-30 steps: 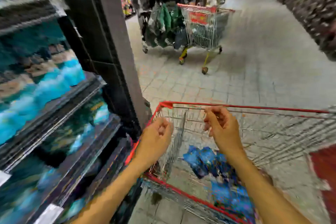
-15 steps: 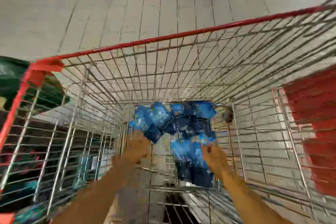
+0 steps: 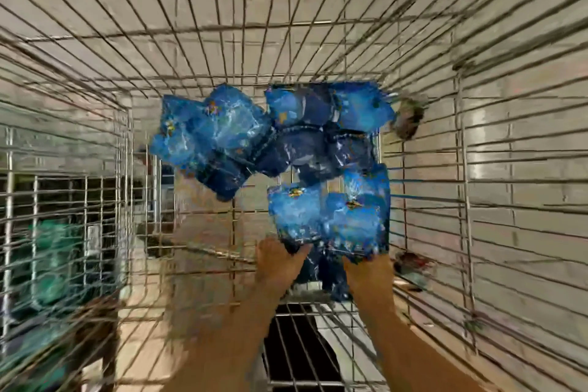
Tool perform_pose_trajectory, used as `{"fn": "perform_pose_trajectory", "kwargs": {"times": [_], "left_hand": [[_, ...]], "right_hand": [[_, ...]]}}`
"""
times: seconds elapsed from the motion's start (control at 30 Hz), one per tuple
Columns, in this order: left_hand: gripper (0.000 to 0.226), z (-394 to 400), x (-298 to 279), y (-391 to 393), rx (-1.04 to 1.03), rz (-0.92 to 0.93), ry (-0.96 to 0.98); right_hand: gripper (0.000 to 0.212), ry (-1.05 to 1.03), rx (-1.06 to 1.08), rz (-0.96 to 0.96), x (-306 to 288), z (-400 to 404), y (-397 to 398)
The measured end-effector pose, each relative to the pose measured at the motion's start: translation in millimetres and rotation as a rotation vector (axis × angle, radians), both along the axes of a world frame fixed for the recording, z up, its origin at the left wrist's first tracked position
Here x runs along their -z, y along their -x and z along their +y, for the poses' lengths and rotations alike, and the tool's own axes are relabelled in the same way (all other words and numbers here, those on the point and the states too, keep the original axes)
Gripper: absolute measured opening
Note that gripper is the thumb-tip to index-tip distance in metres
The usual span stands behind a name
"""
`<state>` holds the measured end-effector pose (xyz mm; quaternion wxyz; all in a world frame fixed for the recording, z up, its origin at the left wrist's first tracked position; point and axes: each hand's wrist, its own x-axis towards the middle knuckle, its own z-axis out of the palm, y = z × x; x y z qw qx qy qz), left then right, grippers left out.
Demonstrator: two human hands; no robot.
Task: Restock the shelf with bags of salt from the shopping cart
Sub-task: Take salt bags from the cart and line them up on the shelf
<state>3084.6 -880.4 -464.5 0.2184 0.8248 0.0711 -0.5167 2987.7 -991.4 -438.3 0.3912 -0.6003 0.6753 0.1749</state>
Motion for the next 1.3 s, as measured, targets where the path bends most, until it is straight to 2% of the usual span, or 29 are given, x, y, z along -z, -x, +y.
{"fn": "perform_pose_trajectory", "kwargs": {"times": [0.1,0.2,0.3,0.43,0.57,0.63,0.67,0.77,0.9,1.03,1.1,1.17,1.2,1.3], "left_hand": [[0.082,-10.6,7.0,14.5,-0.095,-0.097,-0.045],[0.083,-23.3,8.0,29.8,-0.209,-0.172,-0.079],[0.085,-27.9,8.6,36.1,-0.275,-0.174,-0.183],[0.062,-23.7,8.7,37.7,-0.214,-0.159,-0.186],[0.035,-4.8,-1.7,31.0,-0.198,-0.132,-0.109],[0.025,9.4,-15.3,14.9,-0.237,-0.086,-0.087],[0.026,17.4,-25.3,5.3,-0.273,-0.079,-0.077],[0.035,40.4,-67.7,-24.1,-0.383,-0.049,-0.007],[0.053,64.6,-143.7,-65.3,-0.528,-0.035,0.108],[0.066,88.2,-238.5,-98.2,-0.678,-0.056,0.272],[0.061,103.6,-290.4,-109.7,-0.734,-0.130,0.315],[0.051,125.9,-343.0,-114.1,-0.798,-0.234,0.334],[0.053,138.3,-366.3,-113.3,-0.849,-0.272,0.365],[0.061,180.5,-436.3,-99.9,-0.936,-0.371,0.512]], "right_hand": [[0.051,0.063,0.057,-0.068,13.9,3.9,5.8],[0.043,0.121,0.084,-0.071,16.8,9.2,7.9],[0.047,0.191,0.026,-0.091,13.4,16.2,11.4],[0.054,0.254,-0.076,-0.147,6.6,30.9,10.6],[0.067,0.154,0.040,-0.209,1.0,33.2,6.4],[0.061,0.076,0.088,-0.241,-8.5,29.0,3.3],[0.058,0.021,0.095,-0.244,-16.7,26.8,1.5],[0.051,-0.103,0.068,-0.272,-52.6,19.9,-7.6],[0.043,-0.166,-0.016,-0.334,-117.7,15.4,-34.1],[0.046,-0.196,-0.081,-0.509,-201.6,25.2,-68.0],[0.051,-0.194,-0.091,-0.608,-244.6,33.8,-85.0],[0.068,-0.233,-0.112,-0.667,-286.5,45.3,-98.5],[0.072,-0.248,-0.136,-0.701,-307.7,51.2,-104.0],[0.048,-0.227,-0.198,-0.859,-376.4,77.7,-107.9]]}}
